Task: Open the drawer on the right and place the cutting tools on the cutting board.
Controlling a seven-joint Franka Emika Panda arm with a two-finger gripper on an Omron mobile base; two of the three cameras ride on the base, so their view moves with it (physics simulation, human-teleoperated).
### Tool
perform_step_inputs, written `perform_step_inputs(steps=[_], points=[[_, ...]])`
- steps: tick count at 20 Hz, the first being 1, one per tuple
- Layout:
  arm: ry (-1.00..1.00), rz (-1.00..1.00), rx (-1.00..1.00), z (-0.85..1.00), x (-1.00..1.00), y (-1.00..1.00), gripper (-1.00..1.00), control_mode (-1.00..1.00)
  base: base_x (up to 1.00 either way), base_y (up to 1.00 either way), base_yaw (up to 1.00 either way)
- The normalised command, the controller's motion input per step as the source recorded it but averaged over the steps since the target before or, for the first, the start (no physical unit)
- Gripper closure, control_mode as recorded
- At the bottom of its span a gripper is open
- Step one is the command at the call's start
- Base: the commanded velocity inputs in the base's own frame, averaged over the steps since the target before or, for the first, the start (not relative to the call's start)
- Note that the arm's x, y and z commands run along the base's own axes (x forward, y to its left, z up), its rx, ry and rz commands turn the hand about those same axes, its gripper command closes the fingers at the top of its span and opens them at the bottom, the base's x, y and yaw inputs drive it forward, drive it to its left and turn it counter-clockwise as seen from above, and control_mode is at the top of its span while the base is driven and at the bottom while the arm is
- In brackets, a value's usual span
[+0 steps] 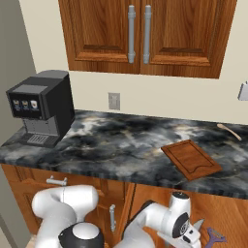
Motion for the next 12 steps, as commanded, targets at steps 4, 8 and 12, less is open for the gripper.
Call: perform_step_inputs(steps=[4, 8, 12], points=[[0.11, 0.03, 0.11, -0.22, 0.04, -0.01, -1.00, -1.00, 0.00, 0.00, 0.00], [0.10, 0.04, 0.13, -0.23, 0.07, 0.00, -1.00, -1.00, 0.00, 0.00, 0.00], [0.12, 0.05, 0.13, -0.29, 0.00, 0.00, 1.00, -1.00, 0.00, 0.00, 0.00]])
